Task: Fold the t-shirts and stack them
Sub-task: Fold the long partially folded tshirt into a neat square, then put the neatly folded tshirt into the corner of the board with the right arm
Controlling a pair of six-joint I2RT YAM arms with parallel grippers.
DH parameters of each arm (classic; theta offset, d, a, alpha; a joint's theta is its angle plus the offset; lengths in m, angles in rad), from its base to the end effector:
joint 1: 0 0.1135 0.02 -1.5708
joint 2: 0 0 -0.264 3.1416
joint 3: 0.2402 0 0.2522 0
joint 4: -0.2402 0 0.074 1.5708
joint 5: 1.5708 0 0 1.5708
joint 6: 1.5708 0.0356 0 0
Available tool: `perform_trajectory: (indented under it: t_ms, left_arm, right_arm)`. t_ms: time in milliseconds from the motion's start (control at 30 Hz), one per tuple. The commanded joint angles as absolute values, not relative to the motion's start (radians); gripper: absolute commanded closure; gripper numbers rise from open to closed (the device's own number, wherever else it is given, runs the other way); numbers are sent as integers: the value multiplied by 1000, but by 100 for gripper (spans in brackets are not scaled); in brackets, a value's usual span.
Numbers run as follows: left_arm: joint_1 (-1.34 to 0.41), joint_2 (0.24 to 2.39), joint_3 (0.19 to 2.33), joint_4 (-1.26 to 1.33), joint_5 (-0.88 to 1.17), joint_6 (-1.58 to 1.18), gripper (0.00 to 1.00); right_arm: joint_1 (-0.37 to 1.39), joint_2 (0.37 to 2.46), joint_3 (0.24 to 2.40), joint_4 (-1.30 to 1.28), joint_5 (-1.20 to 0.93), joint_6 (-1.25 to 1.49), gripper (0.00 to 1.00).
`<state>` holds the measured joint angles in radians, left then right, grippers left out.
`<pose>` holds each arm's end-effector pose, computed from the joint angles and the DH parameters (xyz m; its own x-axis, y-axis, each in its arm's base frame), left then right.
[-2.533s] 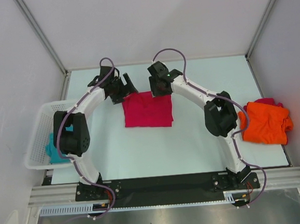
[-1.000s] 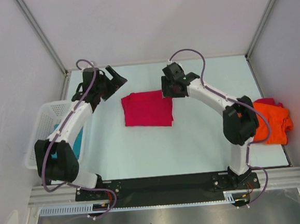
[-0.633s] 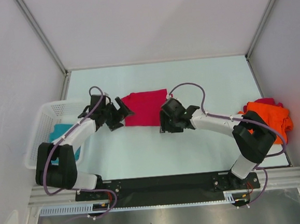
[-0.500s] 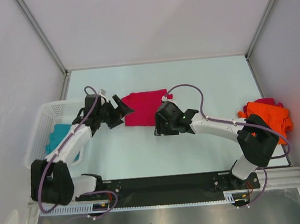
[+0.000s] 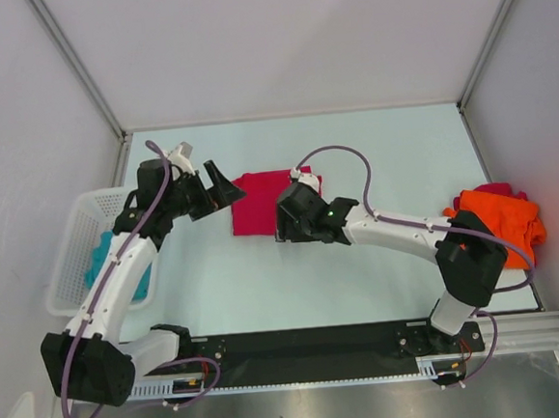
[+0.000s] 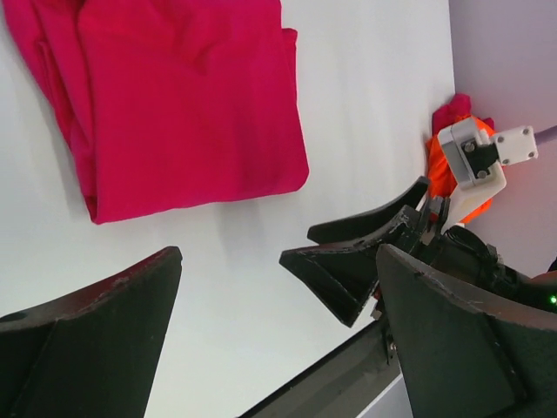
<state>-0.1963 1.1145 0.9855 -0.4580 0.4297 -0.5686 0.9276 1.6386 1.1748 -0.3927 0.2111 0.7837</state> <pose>0.2353 -0.0619 0.3196 -0.7364 -0.3526 -0.5774 0.1436 0.7525 -0.6428 0.2189 0.2797 0.2388 -0.8152 0.0633 -0.5758 -0.1760 0.9200 0.3503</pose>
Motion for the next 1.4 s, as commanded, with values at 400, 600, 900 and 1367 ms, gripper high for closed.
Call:
perform_trajectory:
  t_ms: [400,600,900,1367]
  left_arm:
    - [-203,1233,1102,-598,348,-338,0]
    - [-166,1357,1045,-615,396,-345,0]
    - [-164,1259,919,-532,254,-480,0]
    - [-167,1322,1034,-584,146,-449,0]
  right_arm:
    - [815,1743,1220,-263,123,801,33]
    - [697,1721,987,92,-142,905,33]
    - [638,1586,925,48,-132,812,34]
    - [623,1557,830,112,-126,767,29]
